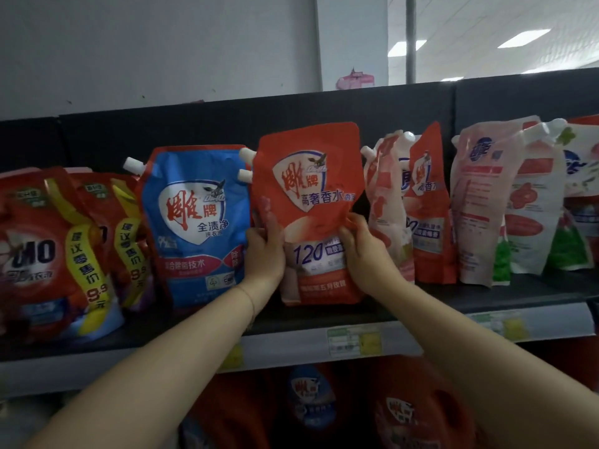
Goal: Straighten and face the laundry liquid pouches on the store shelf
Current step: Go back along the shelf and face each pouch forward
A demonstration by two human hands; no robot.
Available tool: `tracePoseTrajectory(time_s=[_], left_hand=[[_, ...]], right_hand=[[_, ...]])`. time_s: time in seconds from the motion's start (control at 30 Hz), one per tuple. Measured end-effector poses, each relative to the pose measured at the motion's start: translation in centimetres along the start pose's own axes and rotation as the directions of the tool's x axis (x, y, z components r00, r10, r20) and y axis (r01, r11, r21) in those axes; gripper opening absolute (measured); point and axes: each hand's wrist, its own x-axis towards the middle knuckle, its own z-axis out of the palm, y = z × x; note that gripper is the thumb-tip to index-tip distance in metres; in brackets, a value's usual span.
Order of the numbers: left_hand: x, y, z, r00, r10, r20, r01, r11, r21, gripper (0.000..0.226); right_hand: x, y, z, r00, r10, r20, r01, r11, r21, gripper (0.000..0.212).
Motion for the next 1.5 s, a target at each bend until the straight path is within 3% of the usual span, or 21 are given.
tracePoseTrajectory(time_s=[0.13, 0.23, 0.3, 0.33, 0.4, 0.43, 0.5, 0.57, 0.67, 0.8, 0.9, 1.1, 1.23, 1.43, 1.5], left_hand=[[-1.3, 0.0, 0.1, 0.991, 0.133, -0.024, -0.128, 0.981, 0.145, 0.037], [-1.8, -0.5, -0.4, 0.963, 0.271, 0.001, -0.268, 0.950, 0.162, 0.044], [-2.4, -1.0, -1.1, 0.912, 0.408, 0.053, -0.403, 0.859, 0.317, 0.060], [-2.7, -1.2, -1.5, 0.865, 0.490, 0.107, -0.481, 0.748, 0.457, 0.073], [-2.8, -1.4, -2.3, 0.721, 0.607, 0.335, -0.649, 0.422, 0.633, 0.100], [-2.6, -1.3, -2.6, 0.654, 0.576, 0.491, -0.712, 0.247, 0.658, 0.110], [-1.9, -1.3, -2.6, 0.587, 0.395, 0.706, -0.762, -0.023, 0.647, 0.117], [-1.0, -1.5, -2.4, 0.591, 0.260, 0.763, -0.763, -0.127, 0.634, 0.114], [0.3, -1.8, -2.0, 0.610, 0.217, 0.762, -0.749, -0.154, 0.644, 0.116], [1.9, -2.3, -1.7, 0.619, 0.228, 0.752, -0.717, -0.226, 0.659, 0.119], [2.8, -2.9, -1.3, 0.645, 0.260, 0.718, -0.679, -0.235, 0.695, 0.113], [3.9, -3.7, -0.5, 0.702, 0.277, 0.656, -0.614, -0.230, 0.755, 0.117], [3.5, -3.1, -0.3, 0.729, 0.165, 0.664, -0.621, -0.249, 0.743, 0.111], [1.8, -1.5, -0.7, 0.724, 0.127, 0.678, -0.636, -0.255, 0.728, 0.111], [0.9, 0.0, -0.8, 0.713, 0.106, 0.693, -0.664, -0.215, 0.716, 0.108]], right_hand=[[1.2, 0.7, -0.1, 0.998, 0.056, -0.001, -0.056, 0.986, -0.158, 0.037], [1.3, 0.3, 0.3, 0.999, 0.019, -0.032, -0.026, 0.972, -0.235, 0.054], [0.7, -0.2, 0.3, 0.995, -0.055, -0.086, 0.027, 0.953, -0.301, 0.069], [0.2, -0.4, 0.2, 0.987, -0.120, -0.106, 0.076, 0.933, -0.352, 0.078], [-0.8, -0.3, -0.5, 0.950, -0.305, -0.069, 0.239, 0.851, -0.468, 0.096], [-1.1, -0.3, -0.8, 0.920, -0.392, 0.019, 0.343, 0.779, -0.525, 0.102], [-1.2, -0.2, -1.0, 0.844, -0.446, 0.298, 0.530, 0.604, -0.596, 0.107], [-0.5, 0.2, -0.4, 0.772, -0.387, 0.505, 0.635, 0.432, -0.640, 0.109], [1.5, 1.1, 0.0, 0.738, -0.284, 0.612, 0.675, 0.289, -0.679, 0.112], [3.7, 1.7, 0.4, 0.717, -0.265, 0.645, 0.696, 0.222, -0.683, 0.116], [4.5, 2.4, 1.6, 0.748, -0.256, 0.612, 0.662, 0.221, -0.716, 0.113], [5.1, 2.3, 3.4, 0.811, -0.203, 0.548, 0.585, 0.271, -0.765, 0.096], [5.0, 2.1, 4.3, 0.853, -0.187, 0.487, 0.521, 0.327, -0.788, 0.097], [3.1, 1.7, 3.9, 0.892, -0.120, 0.437, 0.443, 0.425, -0.789, 0.095], [2.5, 1.1, 3.3, 0.887, -0.143, 0.439, 0.447, 0.498, -0.743, 0.097]])
